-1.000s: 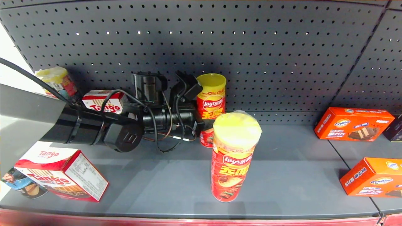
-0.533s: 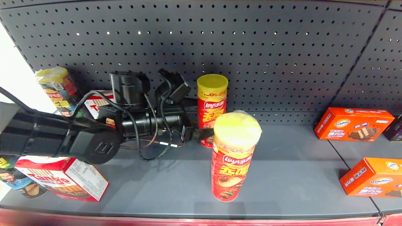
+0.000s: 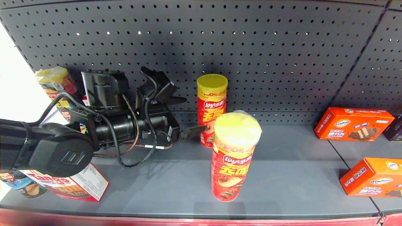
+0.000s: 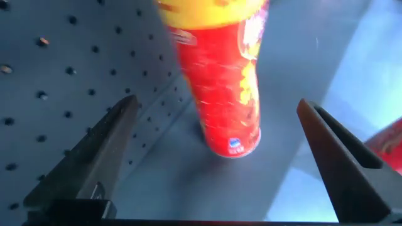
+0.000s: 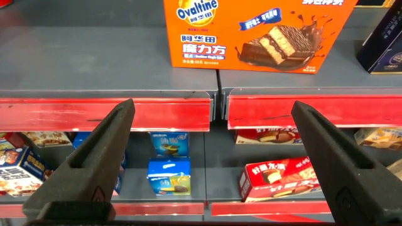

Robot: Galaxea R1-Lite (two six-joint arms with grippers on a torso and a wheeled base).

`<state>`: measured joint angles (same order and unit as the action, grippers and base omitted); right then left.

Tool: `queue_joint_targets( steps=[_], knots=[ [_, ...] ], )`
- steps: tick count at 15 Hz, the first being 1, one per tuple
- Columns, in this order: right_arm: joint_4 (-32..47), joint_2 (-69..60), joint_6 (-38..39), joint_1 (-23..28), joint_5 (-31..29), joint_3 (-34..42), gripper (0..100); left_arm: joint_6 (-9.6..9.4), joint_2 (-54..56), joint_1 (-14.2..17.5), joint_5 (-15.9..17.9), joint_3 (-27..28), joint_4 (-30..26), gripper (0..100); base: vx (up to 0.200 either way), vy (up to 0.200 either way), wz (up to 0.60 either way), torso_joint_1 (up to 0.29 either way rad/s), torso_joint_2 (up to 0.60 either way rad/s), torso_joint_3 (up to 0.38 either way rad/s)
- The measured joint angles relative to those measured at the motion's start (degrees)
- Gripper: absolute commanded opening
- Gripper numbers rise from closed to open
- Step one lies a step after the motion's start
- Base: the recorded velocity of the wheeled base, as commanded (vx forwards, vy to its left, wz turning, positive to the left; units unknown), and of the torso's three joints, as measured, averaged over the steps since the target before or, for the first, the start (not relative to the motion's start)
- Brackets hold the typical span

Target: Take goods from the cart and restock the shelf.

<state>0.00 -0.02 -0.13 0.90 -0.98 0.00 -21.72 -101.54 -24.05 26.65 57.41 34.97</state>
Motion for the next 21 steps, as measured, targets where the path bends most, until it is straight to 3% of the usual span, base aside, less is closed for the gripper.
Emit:
queue_joint_targets(
  steps=[9,21],
  knots=[
    [0.0,0.0,0.0,0.0,0.0,0.0,100,0.18,-2.8,0.3,-3.6,3.5,0.0,100,0.000,0.000,0.00,0.000,0.00,0.000],
    [0.0,0.0,0.0,0.0,0.0,0.0,100,0.99,-4.5,1.1,-4.3,4.5,0.0,100,0.000,0.000,0.00,0.000,0.00,0.000]
  ],
)
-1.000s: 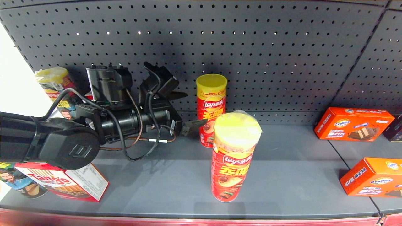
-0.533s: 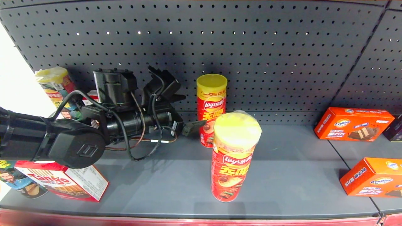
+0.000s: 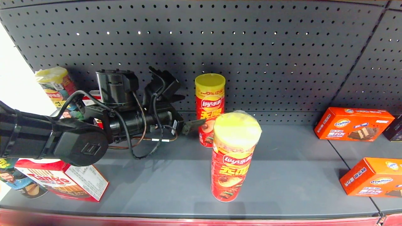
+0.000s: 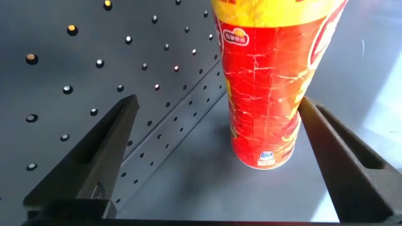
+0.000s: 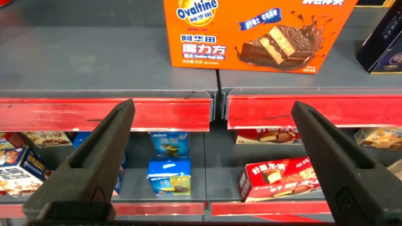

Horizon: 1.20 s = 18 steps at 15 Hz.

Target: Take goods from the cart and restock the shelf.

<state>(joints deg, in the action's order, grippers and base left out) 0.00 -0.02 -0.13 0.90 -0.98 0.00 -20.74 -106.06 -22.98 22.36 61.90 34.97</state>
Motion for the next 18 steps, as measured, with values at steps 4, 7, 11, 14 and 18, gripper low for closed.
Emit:
queue_joint_targets(
  steps=[4,7,11,14,18],
  knots=[
    [0.0,0.0,0.0,0.0,0.0,0.0,100,-0.01,-0.1,1.0,0.0,-0.1,0.1,100,0.000,0.000,0.00,0.000,0.00,0.000],
    [0.0,0.0,0.0,0.0,0.0,0.0,100,-0.06,0.2,1.3,-0.1,-1.6,4.8,100,0.000,0.000,0.00,0.000,0.00,0.000],
    [0.0,0.0,0.0,0.1,0.0,0.0,100,-0.01,3.0,1.1,-2.5,-7.6,8.0,100,0.000,0.000,0.00,0.000,0.00,0.000],
    [0.0,0.0,0.0,0.0,0.0,0.0,100,0.29,4.9,2.0,-5.6,-10.4,8.0,100,0.000,0.000,0.00,0.000,0.00,0.000],
    [0.0,0.0,0.0,0.0,0.0,0.0,100,0.27,4.9,2.0,-10.2,-8.5,7.9,100,0.000,0.000,0.00,0.000,0.00,0.000]
  ],
)
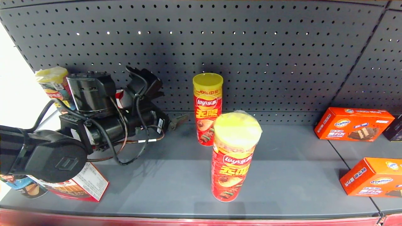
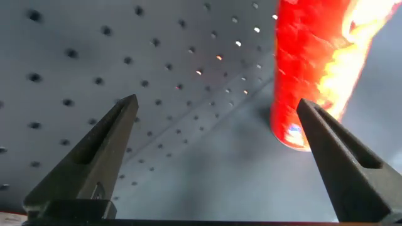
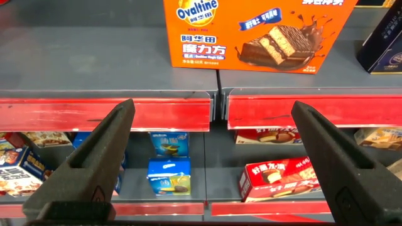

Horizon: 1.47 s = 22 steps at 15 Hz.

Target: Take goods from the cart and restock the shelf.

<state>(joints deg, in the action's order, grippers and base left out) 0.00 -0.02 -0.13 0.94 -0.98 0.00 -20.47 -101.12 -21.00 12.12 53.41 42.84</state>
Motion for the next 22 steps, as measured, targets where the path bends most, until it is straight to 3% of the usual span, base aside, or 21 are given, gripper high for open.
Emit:
queue_joint_targets(
  steps=[4,22],
  knots=[
    [0.0,0.0,0.0,0.0,0.0,0.0,100,-0.09,-3.0,-0.2,-0.4,3.4,-0.4,100,0.000,0.000,0.00,0.000,0.00,0.000],
    [0.0,0.0,0.0,0.0,0.0,0.0,100,-0.02,-8.3,-3.0,-0.8,7.0,-0.6,100,0.000,0.000,0.00,0.000,0.00,0.000]
  ],
)
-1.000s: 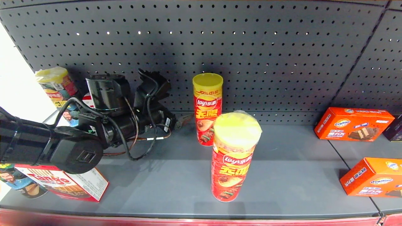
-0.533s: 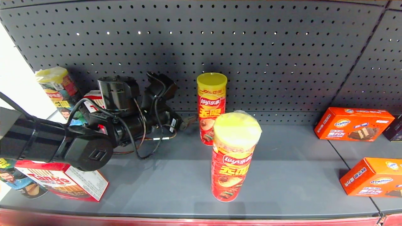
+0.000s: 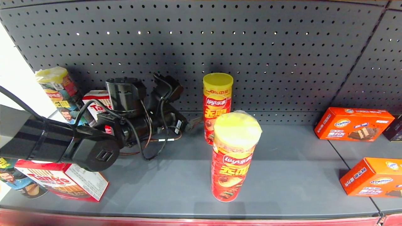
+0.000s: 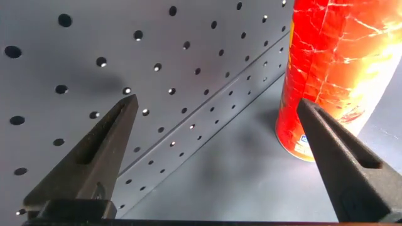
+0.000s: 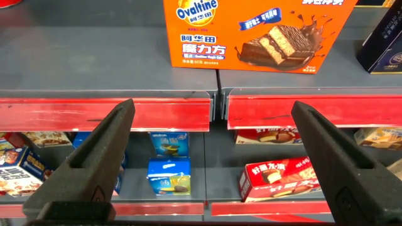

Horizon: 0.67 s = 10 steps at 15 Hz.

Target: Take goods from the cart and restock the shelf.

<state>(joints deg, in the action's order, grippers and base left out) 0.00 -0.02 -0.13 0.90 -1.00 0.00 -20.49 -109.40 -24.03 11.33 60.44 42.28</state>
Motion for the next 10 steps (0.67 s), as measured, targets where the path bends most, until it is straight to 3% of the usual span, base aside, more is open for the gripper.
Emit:
queue_joint_targets(
  steps=[10],
  knots=[
    [0.0,0.0,0.0,0.0,0.0,0.0,100,0.00,-1.1,-1.1,0.0,1.2,-0.1,100,0.000,0.000,0.00,0.000,0.00,0.000]
  ],
)
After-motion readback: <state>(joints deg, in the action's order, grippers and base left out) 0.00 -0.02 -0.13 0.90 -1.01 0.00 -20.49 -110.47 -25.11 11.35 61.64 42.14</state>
